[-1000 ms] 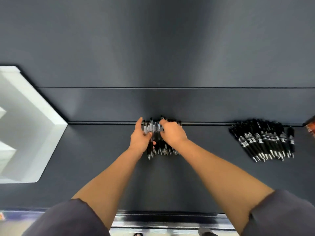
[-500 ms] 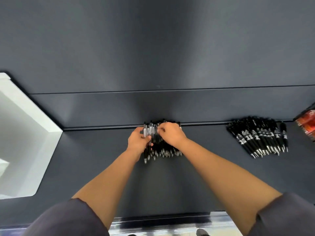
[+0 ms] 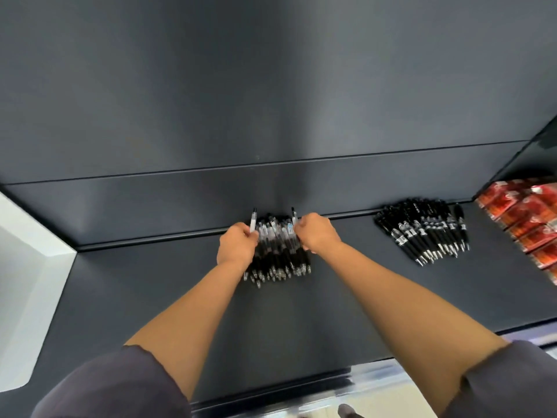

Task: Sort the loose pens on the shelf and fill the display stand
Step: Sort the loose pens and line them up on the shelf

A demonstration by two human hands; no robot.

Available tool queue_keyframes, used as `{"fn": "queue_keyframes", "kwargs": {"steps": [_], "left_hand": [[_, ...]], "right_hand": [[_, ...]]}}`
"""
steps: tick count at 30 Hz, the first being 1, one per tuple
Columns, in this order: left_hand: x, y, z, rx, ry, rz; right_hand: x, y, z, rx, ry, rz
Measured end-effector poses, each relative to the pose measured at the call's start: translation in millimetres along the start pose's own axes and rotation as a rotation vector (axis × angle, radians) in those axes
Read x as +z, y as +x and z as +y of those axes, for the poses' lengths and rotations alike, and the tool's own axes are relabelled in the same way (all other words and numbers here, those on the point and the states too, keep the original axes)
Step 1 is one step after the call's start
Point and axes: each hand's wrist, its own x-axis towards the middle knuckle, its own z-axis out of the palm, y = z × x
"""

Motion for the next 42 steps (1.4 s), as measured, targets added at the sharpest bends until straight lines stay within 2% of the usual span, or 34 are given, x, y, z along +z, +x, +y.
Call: {"fn": "queue_keyframes", "kwargs": {"steps": [3,6,12,16,22,29,36,42], "left_hand": [[4,0,2,-0.012,0.18,-0.022],[10,3,-1,-0.017,0.182,-0.046],[18,4,-4,-0.113,0.205,0.044],[27,2,-6,-0.123,0.157,-0.005],[34,-4,-10,-0.098,0.136,0.009],[0,3,-38,-0.109,0.149,0.058],[-30,8,-62,-0.046,-0.037,0.068],[-32,3,-72,-0.048,0.221,0.076]], "right_hand": [[-5,3,12,0.023,-0.102,0.001],[-3,7,15,0.01,-0.134,-0.017],[9,15,17,0.011,-0.236,-0.09],[13,23,21,0.034,-0.167,-0.108],[33,19,-6,0.039,-0.07,-0.188],[71,-3,-48,0.041,0.034,-0.258],[91,-17,-74,-0.01,0.099,-0.276],[87,-20,-71,-0.059,-0.201,-0.191]]}}
